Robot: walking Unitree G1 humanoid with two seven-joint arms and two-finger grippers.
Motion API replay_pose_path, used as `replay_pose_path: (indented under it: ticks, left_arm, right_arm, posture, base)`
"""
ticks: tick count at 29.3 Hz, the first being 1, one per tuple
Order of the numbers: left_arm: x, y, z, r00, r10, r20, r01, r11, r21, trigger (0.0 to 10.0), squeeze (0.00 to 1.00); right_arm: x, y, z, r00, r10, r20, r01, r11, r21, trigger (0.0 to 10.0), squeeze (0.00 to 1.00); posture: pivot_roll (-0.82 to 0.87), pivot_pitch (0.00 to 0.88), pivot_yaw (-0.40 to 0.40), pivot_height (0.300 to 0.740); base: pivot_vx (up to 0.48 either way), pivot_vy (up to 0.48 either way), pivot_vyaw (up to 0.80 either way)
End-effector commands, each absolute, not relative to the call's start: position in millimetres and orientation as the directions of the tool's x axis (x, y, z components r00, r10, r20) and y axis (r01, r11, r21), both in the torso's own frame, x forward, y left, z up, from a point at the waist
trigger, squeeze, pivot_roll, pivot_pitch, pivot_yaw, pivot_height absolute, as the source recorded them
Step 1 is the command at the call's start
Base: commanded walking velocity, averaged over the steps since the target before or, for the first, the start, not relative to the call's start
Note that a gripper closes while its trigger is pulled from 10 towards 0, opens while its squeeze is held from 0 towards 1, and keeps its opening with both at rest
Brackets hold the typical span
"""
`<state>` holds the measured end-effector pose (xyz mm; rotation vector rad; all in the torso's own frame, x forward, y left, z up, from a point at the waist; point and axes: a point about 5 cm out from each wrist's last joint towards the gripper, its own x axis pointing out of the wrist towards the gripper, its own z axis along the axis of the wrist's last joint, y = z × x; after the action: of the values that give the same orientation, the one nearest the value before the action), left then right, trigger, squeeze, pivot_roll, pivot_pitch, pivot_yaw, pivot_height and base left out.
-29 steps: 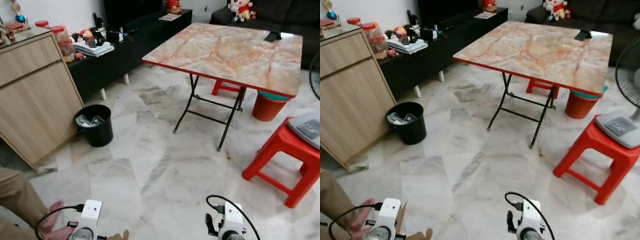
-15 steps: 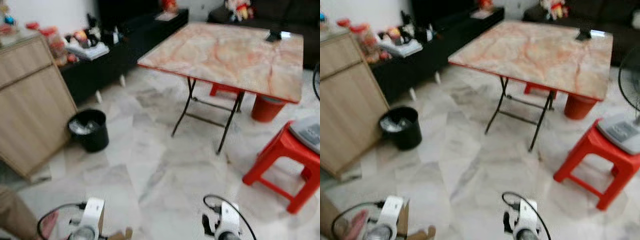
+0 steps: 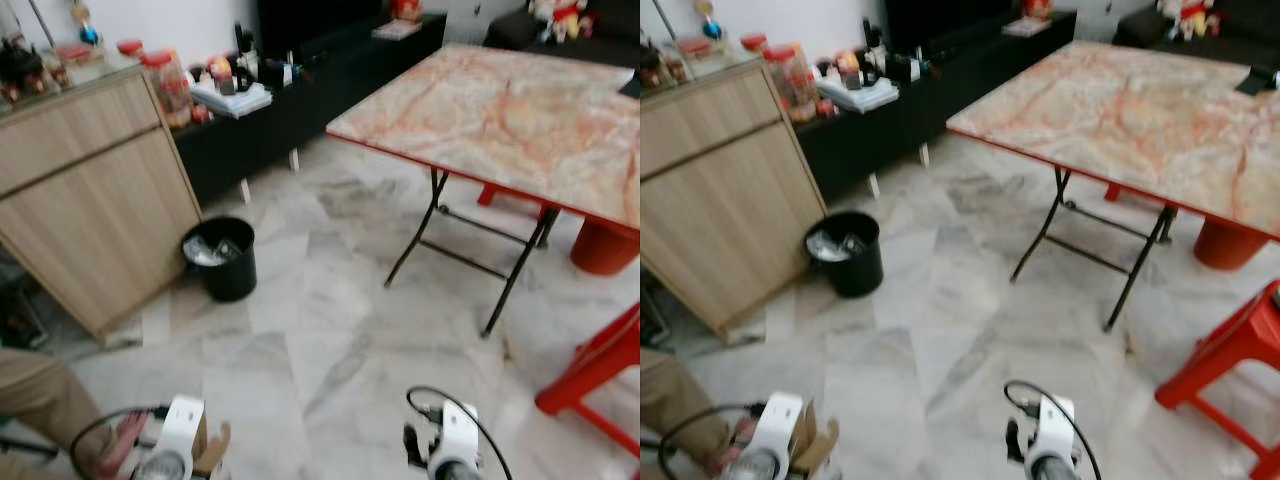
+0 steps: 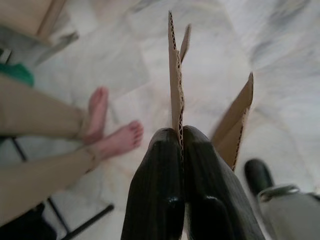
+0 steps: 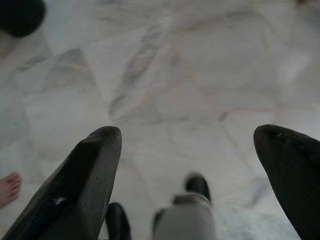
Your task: Picking trash to rubbish bin
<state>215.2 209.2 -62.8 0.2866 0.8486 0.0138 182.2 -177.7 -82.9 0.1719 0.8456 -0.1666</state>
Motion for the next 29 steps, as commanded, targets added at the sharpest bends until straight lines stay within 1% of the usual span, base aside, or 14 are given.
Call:
replay_pose_path:
  ticks: [1,8,14,18,27,29]
  left_arm:
    - [214.1,208.9,-63.7,0.658,0.124,-0.743,0.111,0.96,0.259,10.0,0.0]
    - [212.4,209.9,-64.4,0.655,0.124,-0.746,0.113,0.959,0.259,10.0,0.0]
    - [210.6,211.3,-65.3,0.649,0.124,-0.751,0.123,0.957,0.264,10.0,0.0]
    - [211.6,210.6,-64.9,0.65,0.123,-0.75,0.125,0.956,0.265,10.0,0.0]
    - [211.8,208.9,-65.0,0.651,0.117,-0.75,0.135,0.955,0.266,10.0,0.0]
    - [212.0,208.9,-64.9,0.651,0.117,-0.75,0.134,0.955,0.266,10.0,0.0]
  right_arm:
    - [183.7,-179.2,-82.1,0.655,-0.079,-0.752,0.202,0.977,0.073,10.0,0.0]
    - [183.2,-178.9,-82.2,0.655,-0.091,-0.75,0.21,0.976,0.065,10.0,0.0]
    - [179.3,-179.3,-84.0,0.646,-0.108,-0.756,0.235,0.97,0.062,10.0,0.0]
    - [175.7,-178.6,-85.8,0.639,-0.095,-0.764,0.22,0.973,0.063,10.0,0.0]
    - [177.5,-178.1,-85.1,0.641,-0.092,-0.762,0.194,0.98,0.046,10.0,0.0]
    - [178.1,-177.5,-84.8,0.643,-0.091,-0.76,0.184,0.982,0.037,10.0,0.0]
  posture:
    - [-0.09,0.002,0.061,0.74]
    - [-0.09,0.001,0.068,0.74]
    - [-0.1,0.0,0.073,0.74]
    - [-0.09,0.0,0.069,0.74]
    - [-0.1,0.0,0.072,0.74]
    - [-0.1,0.0,0.07,0.74]
  base:
    - [0.307,0.0,0.0]
    - [0.311,0.0,0.76]
    - [0.314,0.0,0.0]
    - [0.316,0.0,0.0]
    - [0.317,0.0,0.0]
    - [0.317,0.0,0.75]
